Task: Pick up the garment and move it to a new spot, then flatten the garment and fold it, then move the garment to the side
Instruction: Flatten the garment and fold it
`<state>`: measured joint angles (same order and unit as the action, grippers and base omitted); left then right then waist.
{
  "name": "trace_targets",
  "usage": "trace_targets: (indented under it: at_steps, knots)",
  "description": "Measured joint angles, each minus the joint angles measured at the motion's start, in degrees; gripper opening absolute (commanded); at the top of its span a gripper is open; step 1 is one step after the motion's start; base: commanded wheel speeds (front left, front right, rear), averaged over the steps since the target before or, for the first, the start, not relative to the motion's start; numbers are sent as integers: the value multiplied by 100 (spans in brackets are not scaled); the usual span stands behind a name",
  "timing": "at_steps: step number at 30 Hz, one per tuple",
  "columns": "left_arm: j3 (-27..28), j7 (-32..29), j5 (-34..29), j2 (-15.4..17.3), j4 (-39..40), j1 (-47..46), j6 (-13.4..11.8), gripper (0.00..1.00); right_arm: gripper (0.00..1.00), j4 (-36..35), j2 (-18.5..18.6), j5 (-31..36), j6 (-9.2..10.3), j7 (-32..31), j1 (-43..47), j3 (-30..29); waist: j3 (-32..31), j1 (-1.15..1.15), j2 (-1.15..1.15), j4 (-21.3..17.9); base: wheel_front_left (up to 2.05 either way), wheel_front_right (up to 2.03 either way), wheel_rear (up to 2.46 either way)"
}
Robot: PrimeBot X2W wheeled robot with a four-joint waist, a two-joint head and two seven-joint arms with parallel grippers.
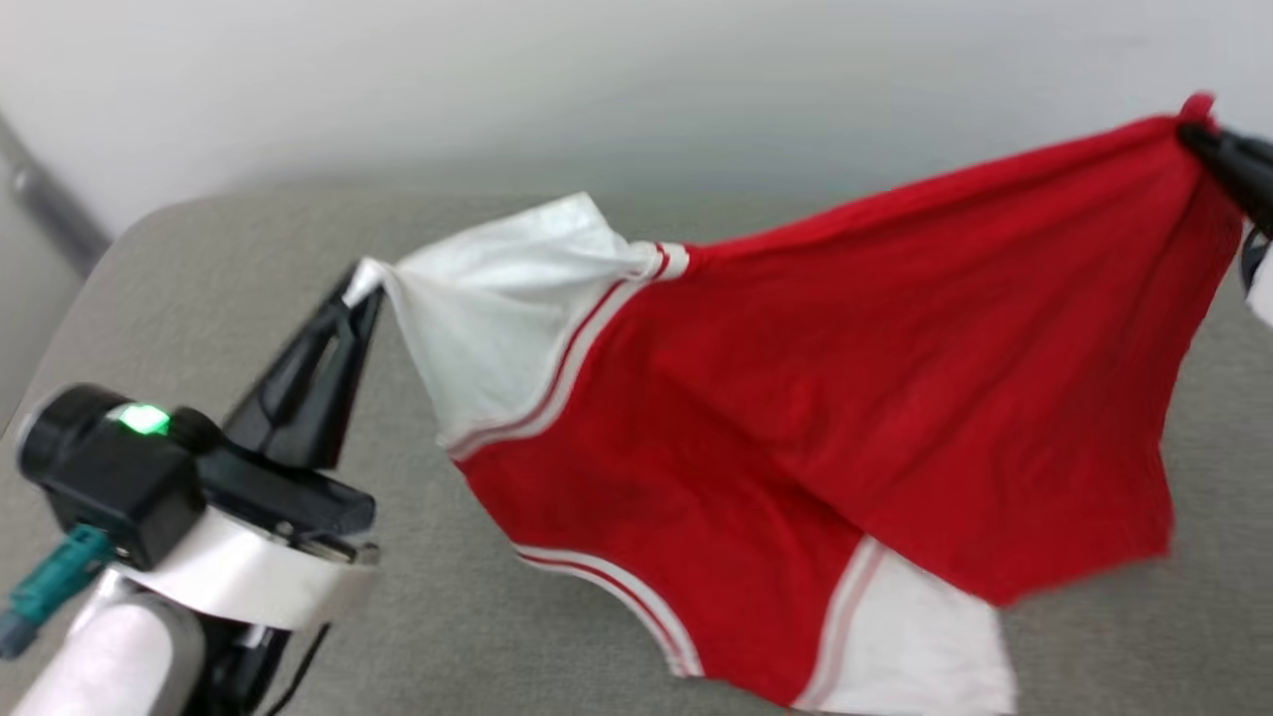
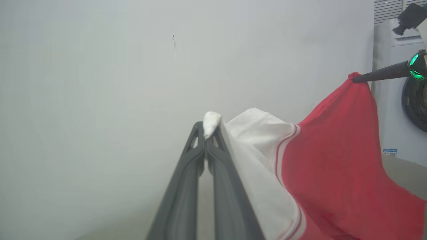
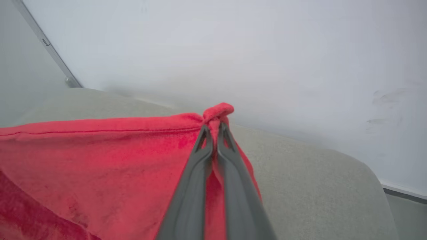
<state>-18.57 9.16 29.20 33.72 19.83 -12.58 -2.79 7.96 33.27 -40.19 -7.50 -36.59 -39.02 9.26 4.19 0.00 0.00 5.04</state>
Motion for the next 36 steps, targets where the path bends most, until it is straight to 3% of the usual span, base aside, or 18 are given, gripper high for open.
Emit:
trace_targets:
  at_steps: [12, 16, 21, 31, 36]
  knots:
    - [715, -152, -79, 325, 734, -1022, -226, 0, 0, -1628, -425, 1, 0, -7, 416, -1028, -337, -1, 0, -692, 0, 0, 0]
    - [954, -427, -157, 389, 684, -1504, -480, 0, 0, -2073, -620, 82, 0, 94, 426, -1327, -288, -1, 0, -791, 0, 0, 0]
    - [1031, -709, -180, 472, 579, -2248, -527, 0, 0, -2403, -739, 189, 0, 23, 378, -1376, -101, -1, 0, -874, 0, 0, 0]
    - [1007, -1054, 130, 430, -79, -4357, -186, 0, 0, -2666, -644, 588, 0, 201, -532, -1622, 689, 0, 0, -874, 0, 0, 0]
    - [783, -959, -62, 344, -844, -5823, 107, 0, 0, -2268, -520, 833, -1, 689, -1492, -1544, 1372, 0, 0, -846, 0, 0, 0]
